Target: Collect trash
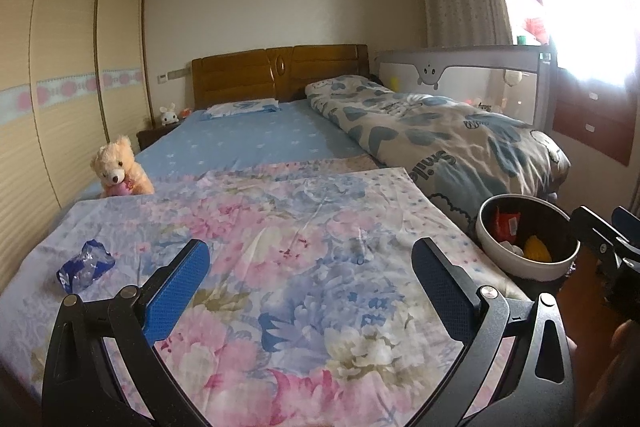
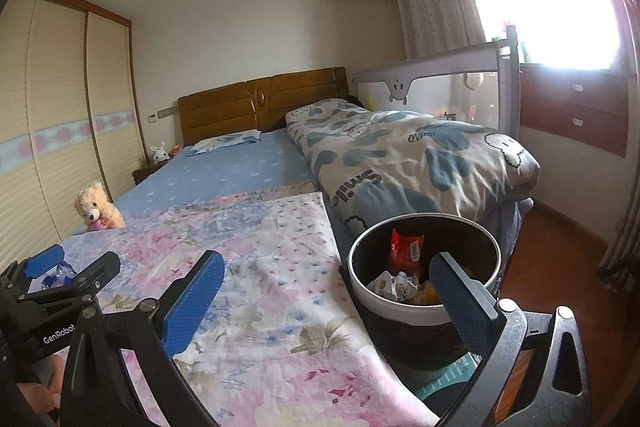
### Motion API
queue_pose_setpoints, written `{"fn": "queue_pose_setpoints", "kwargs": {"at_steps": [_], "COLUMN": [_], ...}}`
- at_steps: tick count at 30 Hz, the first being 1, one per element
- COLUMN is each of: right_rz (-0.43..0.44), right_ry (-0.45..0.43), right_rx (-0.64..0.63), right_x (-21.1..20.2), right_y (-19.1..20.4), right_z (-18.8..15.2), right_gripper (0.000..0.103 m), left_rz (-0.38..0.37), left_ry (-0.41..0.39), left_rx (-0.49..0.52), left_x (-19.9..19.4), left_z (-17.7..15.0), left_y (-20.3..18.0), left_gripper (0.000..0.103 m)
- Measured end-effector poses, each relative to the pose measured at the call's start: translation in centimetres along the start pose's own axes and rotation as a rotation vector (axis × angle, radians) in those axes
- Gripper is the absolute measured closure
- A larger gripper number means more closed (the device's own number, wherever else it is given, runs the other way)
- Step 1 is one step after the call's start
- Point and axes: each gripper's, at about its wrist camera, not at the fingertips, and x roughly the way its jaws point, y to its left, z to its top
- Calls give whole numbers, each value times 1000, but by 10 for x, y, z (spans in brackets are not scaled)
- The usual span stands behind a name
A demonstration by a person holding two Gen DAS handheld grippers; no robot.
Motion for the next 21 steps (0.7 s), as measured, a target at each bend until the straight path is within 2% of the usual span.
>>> {"fn": "queue_pose_setpoints", "kwargs": {"at_steps": [21], "right_rz": [7], "right_ry": [-5], "right_rx": [4], "right_x": [-1], "right_y": [1], "right_z": [2], "right_gripper": [0], "left_rz": [-9], "left_ry": [-24], "left_rx": [-1], "left_x": [-6], "left_z": [3], "left_y": [0], "left_gripper": [0]}}
